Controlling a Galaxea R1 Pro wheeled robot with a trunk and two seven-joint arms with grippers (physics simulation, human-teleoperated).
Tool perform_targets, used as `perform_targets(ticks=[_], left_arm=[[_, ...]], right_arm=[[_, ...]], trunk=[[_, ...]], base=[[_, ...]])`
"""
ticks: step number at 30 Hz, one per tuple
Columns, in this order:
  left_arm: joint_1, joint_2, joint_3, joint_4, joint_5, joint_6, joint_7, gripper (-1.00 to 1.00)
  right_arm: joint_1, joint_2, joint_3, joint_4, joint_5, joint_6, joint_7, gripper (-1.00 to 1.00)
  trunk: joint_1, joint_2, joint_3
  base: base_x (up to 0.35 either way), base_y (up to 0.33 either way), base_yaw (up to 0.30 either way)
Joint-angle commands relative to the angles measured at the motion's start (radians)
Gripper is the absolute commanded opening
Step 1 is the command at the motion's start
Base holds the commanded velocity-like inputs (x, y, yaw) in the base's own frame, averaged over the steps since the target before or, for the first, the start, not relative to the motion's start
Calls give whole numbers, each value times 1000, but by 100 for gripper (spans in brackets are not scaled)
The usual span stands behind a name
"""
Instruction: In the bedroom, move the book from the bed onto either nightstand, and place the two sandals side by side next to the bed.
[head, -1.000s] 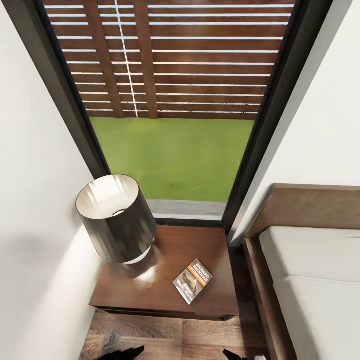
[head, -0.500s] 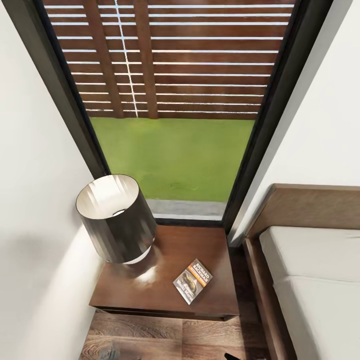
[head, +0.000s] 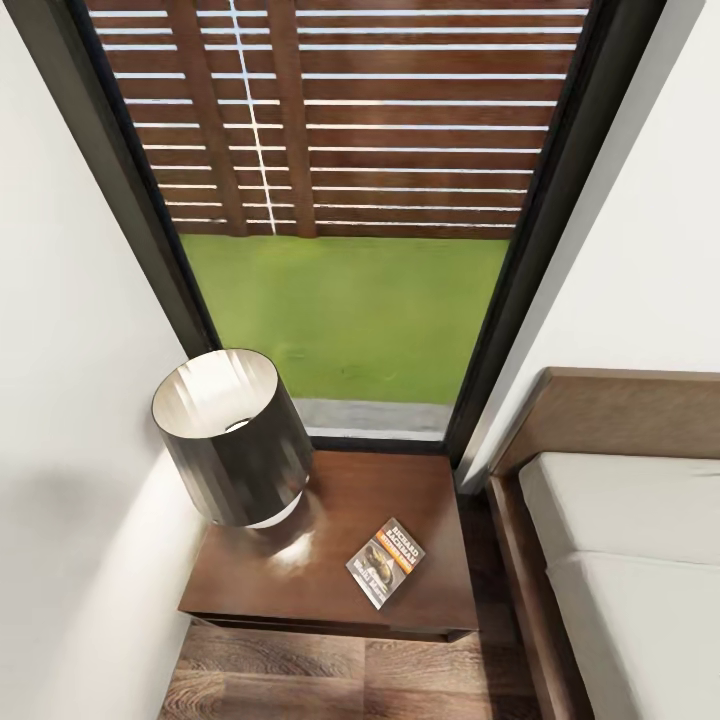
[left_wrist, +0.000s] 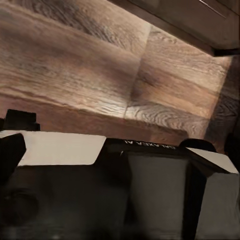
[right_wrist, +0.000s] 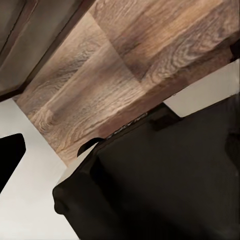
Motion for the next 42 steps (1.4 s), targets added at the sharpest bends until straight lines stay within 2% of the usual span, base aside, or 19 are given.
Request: perform_targets(ticks=[1, 2, 4, 5, 7, 9, 13, 27, 31, 42], left_arm=[[7, 0, 9, 1, -10, -8, 40, 100], [10, -1, 8, 1, -10, -8, 64, 100], [22, -11, 8, 1, -11, -11, 168, 100], [26, -14, 7, 1, -11, -12, 191, 100], [45, -22, 7, 1, -11, -23, 252, 100], [56, -27, 6, 1, -11, -43, 283, 100], [62, -29, 6, 1, -11, -56, 298, 100], [62, -30, 9, 2, -5, -54, 299, 100], [62, -43, 9, 1, -5, -54, 299, 100], [62, -45, 8, 1, -6, -54, 300, 100]], right_arm=[[1, 0, -8, 4, -1, 1, 0, 100], [2, 0, -8, 4, -1, 1, -4, 100], [4, 0, -8, 4, -1, 1, -34, 100], [5, 0, -8, 4, -1, 1, -46, 100], [5, 0, -8, 5, -1, 1, -107, 100], [6, 1, -8, 4, -1, 1, -186, 100], [6, 4, -8, 4, -1, 2, -232, 100], [6, 10, -9, 4, -3, 2, -236, 100], [6, 10, -9, 4, -3, 2, -236, 100], [6, 11, -9, 4, -3, 2, -236, 100]], trunk=[[0, 0, -1], [0, 0, -1], [0, 0, -1], [0, 0, -1], [0, 0, -1], [0, 0, -1], [0, 0, -1], [0, 0, -1], [0, 0, -1], [0, 0, -1]], base=[[0, 0, 0], [0, 0, 0], [0, 0, 0], [0, 0, 0], [0, 0, 0], [0, 0, 0], [0, 0, 0], [0, 0, 0], [0, 0, 0], [0, 0, 0]])
